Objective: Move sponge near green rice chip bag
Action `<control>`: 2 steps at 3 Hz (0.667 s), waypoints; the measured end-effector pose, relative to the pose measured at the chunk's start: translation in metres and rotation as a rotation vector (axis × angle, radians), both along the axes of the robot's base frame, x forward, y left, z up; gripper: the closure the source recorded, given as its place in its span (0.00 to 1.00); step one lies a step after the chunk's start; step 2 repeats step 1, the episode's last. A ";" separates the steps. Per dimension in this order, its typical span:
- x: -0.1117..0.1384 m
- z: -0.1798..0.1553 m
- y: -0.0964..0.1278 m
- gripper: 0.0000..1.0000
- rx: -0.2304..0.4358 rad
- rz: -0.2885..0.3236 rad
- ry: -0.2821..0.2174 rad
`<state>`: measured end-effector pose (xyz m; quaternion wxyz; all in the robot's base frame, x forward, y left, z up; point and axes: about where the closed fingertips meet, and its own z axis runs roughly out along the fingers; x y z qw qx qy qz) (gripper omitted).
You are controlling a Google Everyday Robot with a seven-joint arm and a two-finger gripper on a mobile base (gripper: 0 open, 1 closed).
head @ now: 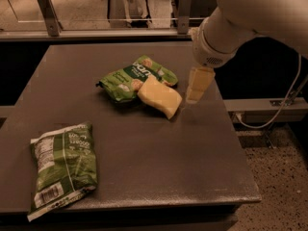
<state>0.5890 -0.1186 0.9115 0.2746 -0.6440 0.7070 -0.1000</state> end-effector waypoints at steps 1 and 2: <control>-0.007 -0.004 -0.005 0.00 -0.009 -0.020 0.035; -0.007 -0.004 -0.005 0.00 -0.009 -0.020 0.035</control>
Offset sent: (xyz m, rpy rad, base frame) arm 0.0000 0.0000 0.0000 0.0000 0.0000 0.0000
